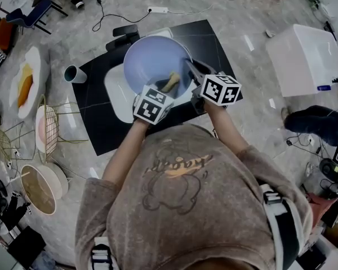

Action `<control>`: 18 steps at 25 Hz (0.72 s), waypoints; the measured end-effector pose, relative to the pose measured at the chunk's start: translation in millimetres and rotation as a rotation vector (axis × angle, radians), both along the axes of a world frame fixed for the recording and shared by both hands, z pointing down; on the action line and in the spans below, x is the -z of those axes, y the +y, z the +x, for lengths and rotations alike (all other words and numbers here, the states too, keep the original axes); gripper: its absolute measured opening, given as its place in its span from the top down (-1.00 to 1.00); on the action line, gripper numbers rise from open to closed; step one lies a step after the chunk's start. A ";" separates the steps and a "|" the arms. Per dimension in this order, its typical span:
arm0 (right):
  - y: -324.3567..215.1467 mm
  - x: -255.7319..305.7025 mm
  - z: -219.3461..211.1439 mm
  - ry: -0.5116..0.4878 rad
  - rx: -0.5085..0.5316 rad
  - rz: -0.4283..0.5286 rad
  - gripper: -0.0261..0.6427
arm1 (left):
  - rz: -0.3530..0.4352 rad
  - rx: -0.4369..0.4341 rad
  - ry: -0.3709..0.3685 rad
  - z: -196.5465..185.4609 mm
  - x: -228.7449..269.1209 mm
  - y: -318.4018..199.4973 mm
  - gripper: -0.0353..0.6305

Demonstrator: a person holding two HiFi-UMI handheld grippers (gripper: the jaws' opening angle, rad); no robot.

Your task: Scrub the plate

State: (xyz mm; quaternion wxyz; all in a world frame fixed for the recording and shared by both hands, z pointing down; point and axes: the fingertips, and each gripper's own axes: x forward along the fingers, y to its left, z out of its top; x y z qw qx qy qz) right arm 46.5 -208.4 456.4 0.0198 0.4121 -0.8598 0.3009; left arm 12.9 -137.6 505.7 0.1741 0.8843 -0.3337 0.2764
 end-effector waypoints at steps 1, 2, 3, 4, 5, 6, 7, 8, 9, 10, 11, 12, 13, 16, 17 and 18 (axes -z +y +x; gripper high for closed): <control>2.4 -0.3 -2.5 0.003 0.013 0.002 0.78 | 0.003 0.001 0.010 0.2 2.4 -1.0 0.66; 5.0 -0.4 -4.6 0.005 0.025 0.006 0.78 | 0.008 0.003 0.016 0.1 5.0 -2.1 0.66; 7.3 -0.2 -6.4 0.006 0.037 0.009 0.78 | 0.019 0.007 0.023 -0.3 8.1 -4.2 0.66; 9.2 0.2 -8.2 0.007 0.047 0.012 0.78 | 0.032 0.014 0.030 -1.2 11.8 -7.0 0.66; 10.8 0.8 -10.0 0.007 0.057 0.014 0.78 | 0.044 0.023 0.038 -2.6 16.1 -10.0 0.66; 12.4 1.5 -12.0 0.008 0.067 0.016 0.78 | 0.051 0.032 0.045 -4.0 20.7 -12.7 0.66; 14.3 1.9 -13.8 0.010 0.077 0.016 0.78 | 0.056 0.038 0.050 -5.3 24.9 -15.2 0.66; 16.4 1.9 -15.6 0.013 0.087 0.017 0.78 | 0.061 0.042 0.053 -6.3 28.5 -17.7 0.66; 18.4 1.4 -17.6 0.017 0.096 0.016 0.78 | 0.067 0.045 0.053 -7.5 31.4 -20.3 0.66; 20.4 0.4 -19.9 0.020 0.105 0.014 0.78 | 0.073 0.047 0.053 -9.2 33.7 -23.0 0.66; 22.2 -0.8 -22.4 0.022 0.114 0.011 0.78 | 0.078 0.049 0.052 -11.3 35.7 -25.8 0.66; 23.9 -2.1 -24.9 0.023 0.123 0.007 0.78 | 0.081 0.052 0.053 -13.2 37.5 -28.8 0.66; 25.6 -3.4 -27.2 0.023 0.133 0.003 0.78 | 0.084 0.053 0.056 -15.0 39.5 -31.6 0.66; 30.6 -8.1 -33.0 0.030 0.160 -0.005 0.79 | 0.092 0.054 0.054 -19.2 43.2 -38.2 0.66; 31.2 -10.0 -34.4 0.033 0.166 -0.007 0.79 | 0.094 0.052 0.051 -20.7 43.0 -39.9 0.66; 31.0 -11.5 -35.6 0.035 0.169 -0.008 0.79 | 0.094 0.050 0.049 -22.5 42.6 -41.5 0.66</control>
